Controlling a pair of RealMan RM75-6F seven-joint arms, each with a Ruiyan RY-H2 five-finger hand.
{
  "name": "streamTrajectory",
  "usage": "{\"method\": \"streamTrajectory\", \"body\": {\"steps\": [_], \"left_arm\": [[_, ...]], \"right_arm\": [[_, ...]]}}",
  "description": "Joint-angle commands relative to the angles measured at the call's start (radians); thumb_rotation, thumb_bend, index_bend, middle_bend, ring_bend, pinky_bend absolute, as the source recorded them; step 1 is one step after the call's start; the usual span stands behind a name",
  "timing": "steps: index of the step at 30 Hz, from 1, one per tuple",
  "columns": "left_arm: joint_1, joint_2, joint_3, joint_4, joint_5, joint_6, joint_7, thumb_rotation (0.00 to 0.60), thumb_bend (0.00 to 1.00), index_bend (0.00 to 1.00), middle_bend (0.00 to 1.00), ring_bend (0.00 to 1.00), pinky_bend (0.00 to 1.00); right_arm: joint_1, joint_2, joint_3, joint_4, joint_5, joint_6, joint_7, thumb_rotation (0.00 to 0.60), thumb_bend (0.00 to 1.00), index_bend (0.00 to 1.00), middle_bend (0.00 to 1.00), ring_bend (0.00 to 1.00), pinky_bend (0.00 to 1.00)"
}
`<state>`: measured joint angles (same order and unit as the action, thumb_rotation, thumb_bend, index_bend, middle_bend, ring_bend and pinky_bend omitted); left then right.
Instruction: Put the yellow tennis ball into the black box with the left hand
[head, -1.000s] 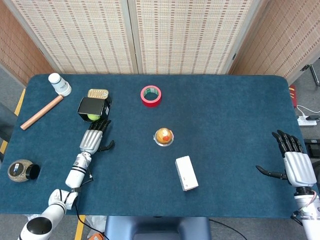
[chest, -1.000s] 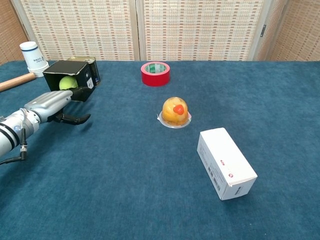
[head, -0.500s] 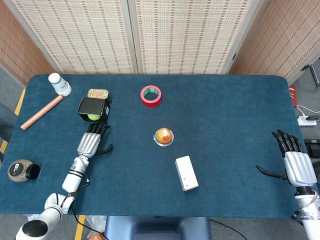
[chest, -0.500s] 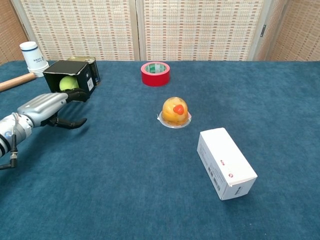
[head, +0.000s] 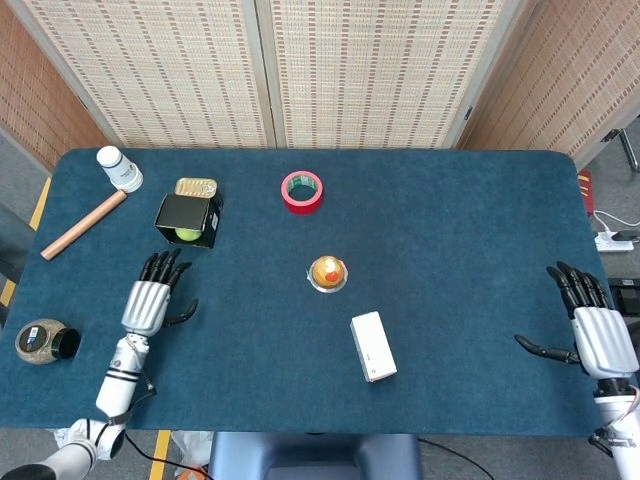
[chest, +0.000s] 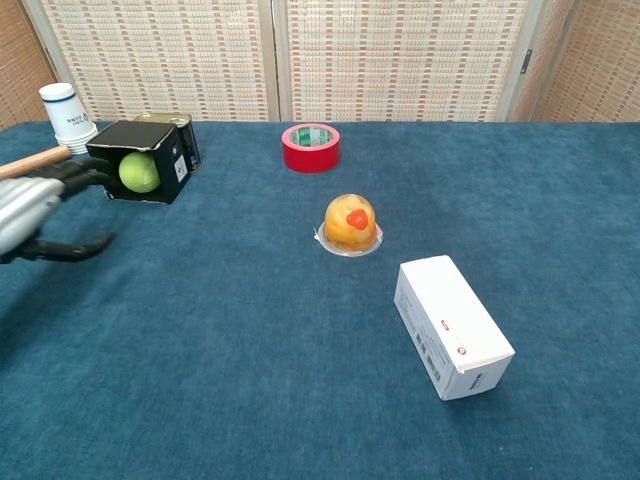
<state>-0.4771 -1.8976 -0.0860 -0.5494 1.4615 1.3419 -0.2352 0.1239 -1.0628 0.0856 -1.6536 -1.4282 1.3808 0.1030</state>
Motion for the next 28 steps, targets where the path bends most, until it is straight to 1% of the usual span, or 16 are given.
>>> {"method": "streamTrajectory", "body": {"steps": [1,2,3,4,5,6,7,9,10,13,16,18,23,28], "left_arm": [[0.203,0.222,0.024,-0.326,0.019,0.292,0.182,0.259,0.34,0.29,0.12,0.06,0.22],[0.227,0.262,0.028,-0.376,0.024,0.327,0.192,0.301,0.37,0.35,0.21,0.15,0.35],[0.248,0.298,0.029,-0.417,0.027,0.357,0.197,0.373,0.4,0.44,0.36,0.31,0.5],[0.272,0.343,0.035,-0.468,0.029,0.377,0.186,0.468,0.44,0.55,0.57,0.54,0.69],[0.287,0.381,0.049,-0.496,0.037,0.38,0.168,0.507,0.45,0.59,0.65,0.62,0.76],[0.305,0.41,0.055,-0.516,0.034,0.386,0.158,0.584,0.48,0.65,0.79,0.76,0.87],[0.325,0.447,0.063,-0.533,0.032,0.391,0.142,0.6,0.48,0.67,0.82,0.79,0.89],[0.354,0.493,0.076,-0.548,0.025,0.386,0.093,0.6,0.49,0.72,0.84,0.79,0.9],[0.37,0.505,0.077,-0.54,0.021,0.391,0.048,0.6,0.5,0.77,0.85,0.8,0.9],[0.4,0.491,0.086,-0.467,0.017,0.383,-0.046,0.6,0.54,0.84,0.89,0.81,0.91],[0.412,0.456,0.082,-0.398,0.019,0.379,-0.085,0.6,0.55,0.84,0.88,0.81,0.9],[0.413,0.441,0.074,-0.375,0.024,0.39,-0.097,0.6,0.55,0.84,0.87,0.8,0.89],[0.413,0.429,0.052,-0.361,0.036,0.408,-0.136,0.6,0.55,0.83,0.85,0.79,0.87],[0.409,0.415,0.045,-0.334,0.032,0.369,-0.171,0.6,0.55,0.81,0.83,0.78,0.87]], "right_arm": [[-0.004,0.004,-0.007,-0.002,-0.016,0.009,0.008,0.506,0.0,0.07,0.0,0.0,0.0],[-0.006,0.004,-0.009,-0.003,-0.023,0.013,0.009,0.506,0.0,0.07,0.0,0.0,0.0],[-0.008,0.005,-0.012,-0.004,-0.029,0.016,0.009,0.506,0.0,0.07,0.0,0.0,0.0],[-0.01,0.005,-0.016,-0.006,-0.038,0.022,0.009,0.507,0.0,0.07,0.0,0.0,0.0],[-0.013,0.005,-0.019,-0.007,-0.045,0.028,0.008,0.506,0.0,0.07,0.0,0.0,0.0],[-0.016,0.005,-0.022,-0.008,-0.053,0.034,0.009,0.508,0.0,0.07,0.0,0.0,0.0],[-0.021,0.006,-0.027,-0.009,-0.064,0.043,0.014,0.507,0.0,0.07,0.0,0.0,0.0],[-0.027,0.008,-0.033,-0.008,-0.077,0.055,0.021,0.506,0.0,0.07,0.0,0.0,0.0],[-0.03,0.009,-0.035,-0.006,-0.082,0.059,0.025,0.507,0.0,0.07,0.0,0.0,0.0],[-0.03,0.01,-0.036,-0.002,-0.088,0.062,0.032,0.508,0.0,0.07,0.0,0.0,0.0],[-0.029,0.008,-0.039,-0.002,-0.088,0.056,0.028,0.508,0.0,0.07,0.0,0.0,0.0],[-0.027,0.007,-0.04,-0.004,-0.089,0.053,0.023,0.506,0.0,0.07,0.0,0.0,0.0],[-0.018,0.001,-0.037,-0.01,-0.068,0.027,-0.001,0.506,0.0,0.07,0.0,0.0,0.0],[-0.009,-0.009,-0.03,-0.014,-0.047,0.011,-0.033,0.507,0.0,0.07,0.0,0.0,0.0]]}}
